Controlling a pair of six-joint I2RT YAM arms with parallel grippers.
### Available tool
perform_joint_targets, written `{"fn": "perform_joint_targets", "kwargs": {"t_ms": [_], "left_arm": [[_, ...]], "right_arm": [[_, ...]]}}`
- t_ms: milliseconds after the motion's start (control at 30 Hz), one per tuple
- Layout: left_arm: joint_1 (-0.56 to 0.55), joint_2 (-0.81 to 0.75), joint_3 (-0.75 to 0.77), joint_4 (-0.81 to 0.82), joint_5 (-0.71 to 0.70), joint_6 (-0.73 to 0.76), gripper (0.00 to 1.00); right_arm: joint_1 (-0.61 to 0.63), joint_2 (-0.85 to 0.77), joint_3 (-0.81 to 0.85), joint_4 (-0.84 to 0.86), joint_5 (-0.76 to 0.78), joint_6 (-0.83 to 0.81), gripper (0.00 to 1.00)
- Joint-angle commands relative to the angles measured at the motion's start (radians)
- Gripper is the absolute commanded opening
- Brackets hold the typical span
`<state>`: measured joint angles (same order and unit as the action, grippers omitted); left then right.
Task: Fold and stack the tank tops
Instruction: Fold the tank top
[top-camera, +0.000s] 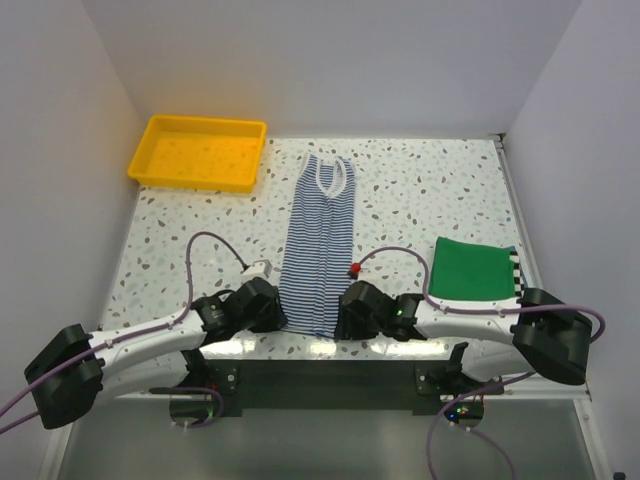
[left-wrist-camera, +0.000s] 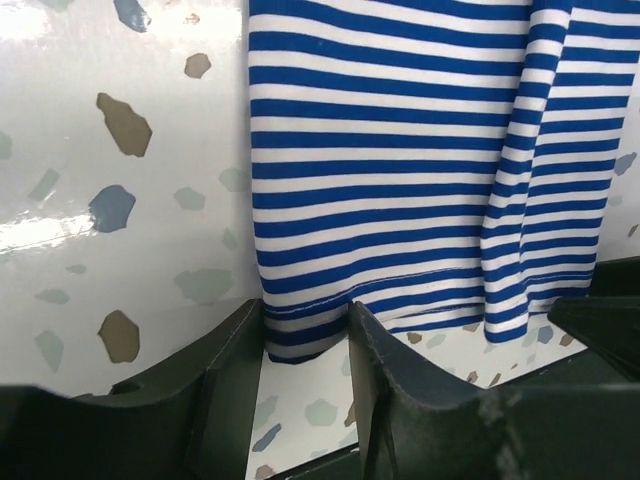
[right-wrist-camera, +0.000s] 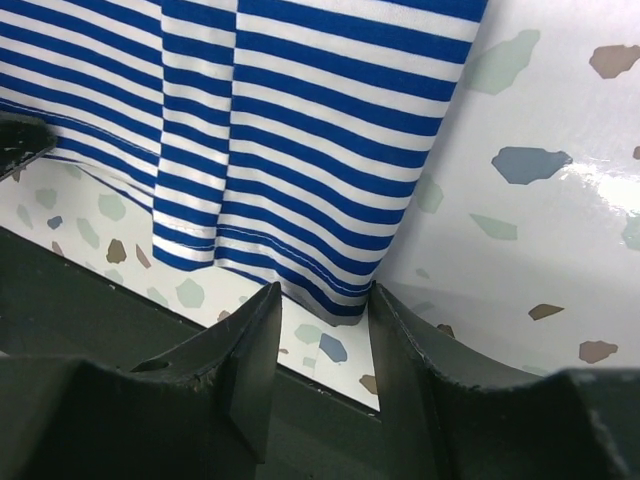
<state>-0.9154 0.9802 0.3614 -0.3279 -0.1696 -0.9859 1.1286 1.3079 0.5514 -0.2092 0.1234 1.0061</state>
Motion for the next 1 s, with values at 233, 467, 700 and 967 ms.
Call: {"fn": "perform_joint_targets", "kwargs": {"t_ms": [233, 467, 700, 967], "left_arm": [[0.007, 0.022, -0.05, 0.07, 0.045, -0.002, 0.09], [-0.063, -0.012, -0.055, 0.032, 0.102, -0.016, 0.0], [-0.308, -0.09, -0.026, -0.121, 0.048, -0.201, 0.0], [-0.402, -0.147, 0.137, -0.301, -0.079, -0.261, 0.0]], "right_arm": [[0.011, 0.03, -0.038, 0.001, -0.004, 0.034, 0.43], [0.039, 0.011, -0.018, -0.065, 0.028, 0.019, 0.12], [0.216, -0.067, 0.021, -0.205, 0.109, 0.103, 0.06], [0.326, -0.194, 0.165, -0.461, 0.262, 0.158, 0.07]]}}
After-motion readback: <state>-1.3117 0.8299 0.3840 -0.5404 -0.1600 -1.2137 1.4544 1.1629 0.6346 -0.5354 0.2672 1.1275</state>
